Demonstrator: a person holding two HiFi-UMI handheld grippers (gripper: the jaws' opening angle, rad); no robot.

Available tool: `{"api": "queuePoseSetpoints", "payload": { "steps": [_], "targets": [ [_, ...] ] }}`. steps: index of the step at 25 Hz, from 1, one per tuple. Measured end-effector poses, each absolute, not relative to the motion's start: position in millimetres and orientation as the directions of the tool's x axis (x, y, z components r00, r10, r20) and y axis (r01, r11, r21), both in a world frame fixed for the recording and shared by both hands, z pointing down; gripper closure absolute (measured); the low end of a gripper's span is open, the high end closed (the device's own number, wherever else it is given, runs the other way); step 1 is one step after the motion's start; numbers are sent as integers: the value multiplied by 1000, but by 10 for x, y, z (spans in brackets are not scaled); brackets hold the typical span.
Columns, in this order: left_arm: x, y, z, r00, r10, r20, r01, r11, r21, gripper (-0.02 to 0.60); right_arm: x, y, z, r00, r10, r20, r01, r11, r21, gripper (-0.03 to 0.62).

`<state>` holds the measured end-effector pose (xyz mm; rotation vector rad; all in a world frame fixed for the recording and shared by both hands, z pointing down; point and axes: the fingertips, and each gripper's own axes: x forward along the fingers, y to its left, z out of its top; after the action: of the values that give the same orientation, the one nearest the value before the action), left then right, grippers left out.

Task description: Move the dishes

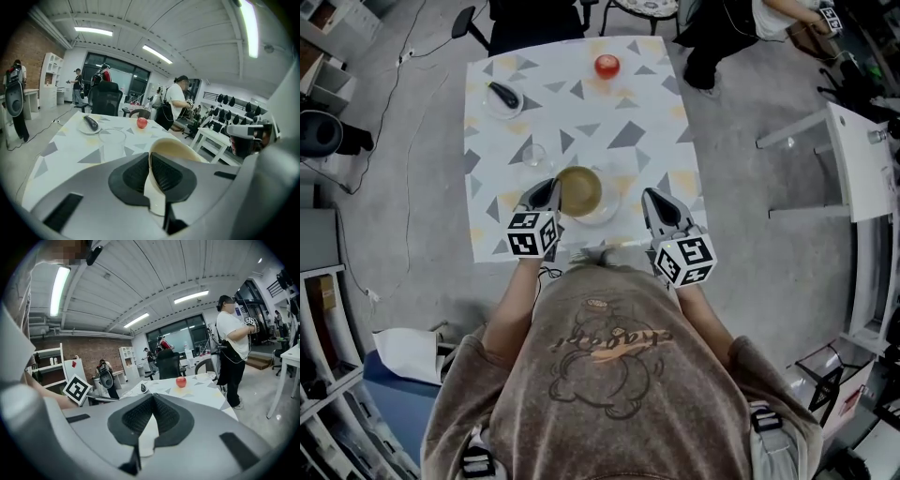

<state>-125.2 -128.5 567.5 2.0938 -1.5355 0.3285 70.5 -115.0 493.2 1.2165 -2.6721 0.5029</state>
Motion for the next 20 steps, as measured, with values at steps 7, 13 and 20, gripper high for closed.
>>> {"api": "queuePoseSetpoints", "payload": {
  "steps": [7, 13, 20],
  "targets": [
    [-1629, -1055, 5602, 241, -851, 466, -955, -121, 272, 549, 311, -1170, 4906, -728, -630, 270, -684, 694, -226, 597],
    [-1935, -826, 5664, 168, -861, 480, -960, -33, 277, 549, 35, -1131, 4903, -774, -574, 268, -629, 743, -227, 597],
    [-2210, -649, 5930, 116, -839, 532, -947, 69, 314, 549, -66, -1087, 4920, -786, -553, 277, -613, 756, -230, 597]
  ]
}}
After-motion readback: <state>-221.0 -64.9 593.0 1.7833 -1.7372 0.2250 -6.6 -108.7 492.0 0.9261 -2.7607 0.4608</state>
